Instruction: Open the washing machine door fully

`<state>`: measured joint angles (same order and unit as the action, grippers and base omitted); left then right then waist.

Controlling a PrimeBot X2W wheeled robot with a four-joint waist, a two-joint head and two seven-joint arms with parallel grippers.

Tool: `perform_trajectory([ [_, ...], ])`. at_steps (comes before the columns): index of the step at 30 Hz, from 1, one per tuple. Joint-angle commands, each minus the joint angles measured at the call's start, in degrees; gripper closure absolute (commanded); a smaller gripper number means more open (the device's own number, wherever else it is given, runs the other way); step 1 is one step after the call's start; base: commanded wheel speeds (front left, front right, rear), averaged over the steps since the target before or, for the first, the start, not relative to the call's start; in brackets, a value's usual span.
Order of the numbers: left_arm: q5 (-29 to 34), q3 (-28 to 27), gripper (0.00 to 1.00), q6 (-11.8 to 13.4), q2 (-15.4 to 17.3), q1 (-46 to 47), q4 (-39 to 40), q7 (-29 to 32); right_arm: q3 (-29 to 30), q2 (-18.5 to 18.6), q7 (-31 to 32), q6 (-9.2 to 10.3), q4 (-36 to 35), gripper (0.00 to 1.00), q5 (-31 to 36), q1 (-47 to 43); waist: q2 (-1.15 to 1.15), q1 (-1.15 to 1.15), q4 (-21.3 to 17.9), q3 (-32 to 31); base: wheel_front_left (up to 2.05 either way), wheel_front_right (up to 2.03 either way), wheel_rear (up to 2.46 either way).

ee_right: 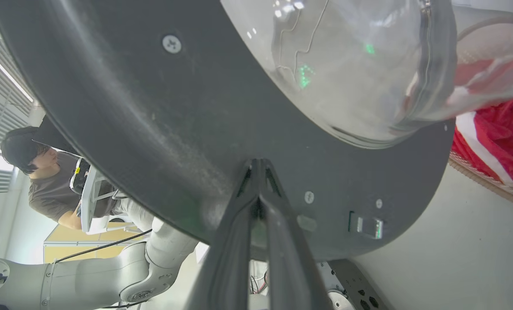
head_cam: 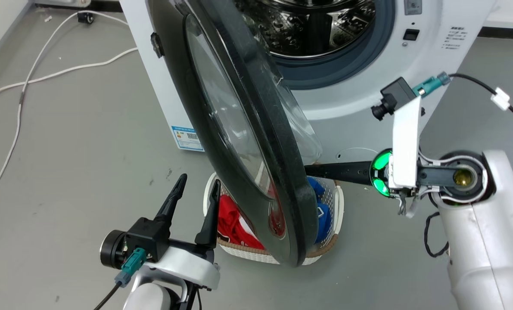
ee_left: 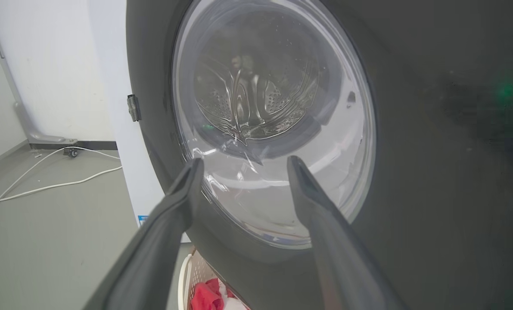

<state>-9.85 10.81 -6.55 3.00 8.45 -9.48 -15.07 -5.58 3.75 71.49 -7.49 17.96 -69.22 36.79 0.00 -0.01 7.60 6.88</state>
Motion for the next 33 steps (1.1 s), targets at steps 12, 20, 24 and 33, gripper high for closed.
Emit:
perform_trajectory([
  [12,-0.4,-1.2,0.00,-0.3,0.6,-2.3,-1.8,-0.1,9.4,-0.9,-23.2,0.00,-4.1,1.00,0.6,-7.4,0.00,0.01,-4.2,-3.4,0.00,0.00,0.00],
  [20,-0.8,-3.4,0.00,0.0,1.5,-3.7,-2.9,-0.1,17.4,-0.9,-40.1,0.00,-9.3,1.00,1.7,-17.1,0.00,0.01,-6.4,-4.8,0.00,0.00,0.00],
  [24,-0.9,-4.5,0.00,0.2,1.6,-4.7,-3.5,-0.1,19.6,-0.9,-46.6,0.00,-11.4,0.00,2.5,-23.7,0.00,0.01,-7.3,-5.8,0.00,0.00,0.00],
  [33,-1.3,-6.1,0.00,0.5,2.0,-6.7,-4.2,-0.1,19.7,0.2,-61.0,0.00,-19.3,0.00,21.3,-32.4,0.00,0.01,-9.0,-7.3,0.00,0.00,0.00],
])
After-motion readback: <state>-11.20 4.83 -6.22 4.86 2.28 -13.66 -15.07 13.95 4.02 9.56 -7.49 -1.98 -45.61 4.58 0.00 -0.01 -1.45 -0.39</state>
